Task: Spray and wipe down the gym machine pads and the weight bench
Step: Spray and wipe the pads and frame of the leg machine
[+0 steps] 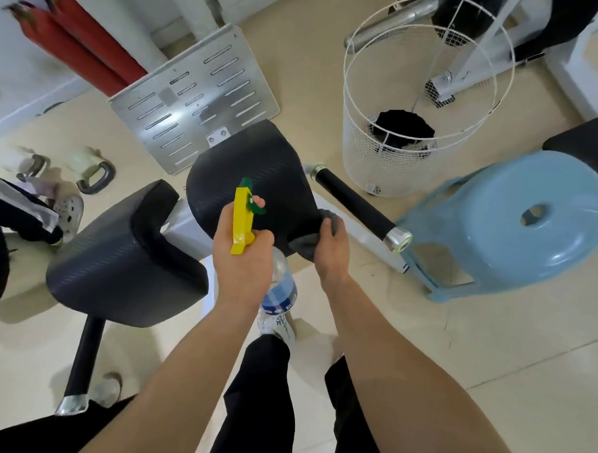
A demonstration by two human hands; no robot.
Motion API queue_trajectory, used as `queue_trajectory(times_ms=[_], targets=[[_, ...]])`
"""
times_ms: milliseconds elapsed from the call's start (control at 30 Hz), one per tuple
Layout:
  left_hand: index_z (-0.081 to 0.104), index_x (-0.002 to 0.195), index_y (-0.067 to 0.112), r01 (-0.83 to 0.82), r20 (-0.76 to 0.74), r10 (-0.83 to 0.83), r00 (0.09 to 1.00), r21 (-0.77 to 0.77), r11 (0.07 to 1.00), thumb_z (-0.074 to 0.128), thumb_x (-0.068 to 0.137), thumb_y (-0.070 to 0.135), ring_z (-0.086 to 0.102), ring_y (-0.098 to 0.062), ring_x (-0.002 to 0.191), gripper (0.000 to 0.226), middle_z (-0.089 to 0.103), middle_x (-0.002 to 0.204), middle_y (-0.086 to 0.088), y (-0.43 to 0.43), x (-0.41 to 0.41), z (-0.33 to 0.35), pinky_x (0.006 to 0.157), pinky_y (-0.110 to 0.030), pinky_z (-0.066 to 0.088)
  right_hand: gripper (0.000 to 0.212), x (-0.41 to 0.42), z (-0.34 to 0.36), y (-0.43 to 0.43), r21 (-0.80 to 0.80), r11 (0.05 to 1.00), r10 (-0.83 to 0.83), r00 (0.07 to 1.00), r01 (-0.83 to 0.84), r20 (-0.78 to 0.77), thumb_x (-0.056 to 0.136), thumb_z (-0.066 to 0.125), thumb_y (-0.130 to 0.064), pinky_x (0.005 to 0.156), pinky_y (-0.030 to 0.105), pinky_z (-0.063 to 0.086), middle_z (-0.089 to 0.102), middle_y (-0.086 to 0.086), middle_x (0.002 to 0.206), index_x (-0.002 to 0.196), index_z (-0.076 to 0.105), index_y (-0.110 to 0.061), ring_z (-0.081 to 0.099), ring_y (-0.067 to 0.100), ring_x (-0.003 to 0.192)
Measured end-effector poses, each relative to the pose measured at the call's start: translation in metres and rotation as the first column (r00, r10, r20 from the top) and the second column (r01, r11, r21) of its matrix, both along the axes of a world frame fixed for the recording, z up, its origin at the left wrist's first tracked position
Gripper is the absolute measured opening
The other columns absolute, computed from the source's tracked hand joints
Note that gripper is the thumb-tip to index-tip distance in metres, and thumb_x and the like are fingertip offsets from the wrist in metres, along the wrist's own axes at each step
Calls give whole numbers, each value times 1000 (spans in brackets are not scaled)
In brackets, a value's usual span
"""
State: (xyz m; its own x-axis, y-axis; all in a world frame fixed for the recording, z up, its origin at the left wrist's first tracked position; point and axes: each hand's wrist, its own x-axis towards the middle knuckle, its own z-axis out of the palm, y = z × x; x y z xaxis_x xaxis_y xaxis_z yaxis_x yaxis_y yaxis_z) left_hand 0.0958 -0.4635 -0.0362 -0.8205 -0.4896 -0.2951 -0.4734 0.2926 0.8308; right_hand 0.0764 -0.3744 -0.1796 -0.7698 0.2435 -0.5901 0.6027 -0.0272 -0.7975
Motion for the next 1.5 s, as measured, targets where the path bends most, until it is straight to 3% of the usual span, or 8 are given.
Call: queue_trajectory(times_ms=[233,467,600,833,1133,1267,1400,1500], targets=[[60,103,27,16,1,-16,1000,1,1000,59,88,-3,53,-14,72,33,53,80,-10,-8,-4,5,68,-23,45,30,-68,73,-8,35,999,37,953,-28,-299,106,42,-31,85,0,35,60,-10,122,131,57,-24,53,1,112],[65,104,28,108,-24,-107,994,39,993,57,84,-8,51,-12,69,42,57,80,-13,-18,-17,13,69,-25,47,25,-17,34,1,148,984,113,991,-101,-70,105,40,-31,94,40,52,64,-8,116,125,56,-29,60,13,107],[66,111,21,201,21,-204,979,100,975,57,82,-11,52,-14,71,44,63,93,-16,-11,-13,1,71,-27,47,22,7,53,27,173,975,152,988,-143,-38,101,52,-25,78,24,46,68,-7,104,120,62,-23,63,9,95],[70,98,25,339,184,-375,909,199,919,54,75,-8,59,-27,77,43,70,95,-7,14,-1,-50,68,-33,47,33,-10,122,89,243,968,-3,966,67,-257,94,64,-24,84,-1,40,66,-18,114,128,64,-26,57,-13,102],[67,85,25,287,223,-333,916,214,934,59,85,3,58,-26,71,23,66,80,-8,28,0,-87,66,-38,50,29,-63,128,125,399,917,127,945,4,-301,97,55,-32,93,25,48,64,-15,113,125,60,-31,60,5,104],[69,95,28,250,213,-310,926,266,931,52,79,-7,44,-17,60,41,55,69,-2,23,3,-91,59,-32,43,35,-106,97,100,487,837,397,888,-248,-230,99,54,-24,101,29,43,61,1,123,134,57,-21,55,14,111],[69,99,27,257,176,-307,935,259,931,52,80,-9,40,-13,58,44,47,62,10,18,5,-90,56,-26,41,29,-134,48,58,443,596,746,666,-670,3,103,45,-31,98,40,50,59,12,116,124,63,-24,61,27,103],[70,99,26,241,182,-293,939,260,935,53,81,-10,40,-10,58,43,48,63,11,15,3,-92,55,-19,42,33,-131,28,54,513,402,838,531,-758,127,103,41,-40,94,34,45,56,5,117,121,65,-25,55,23,105]])
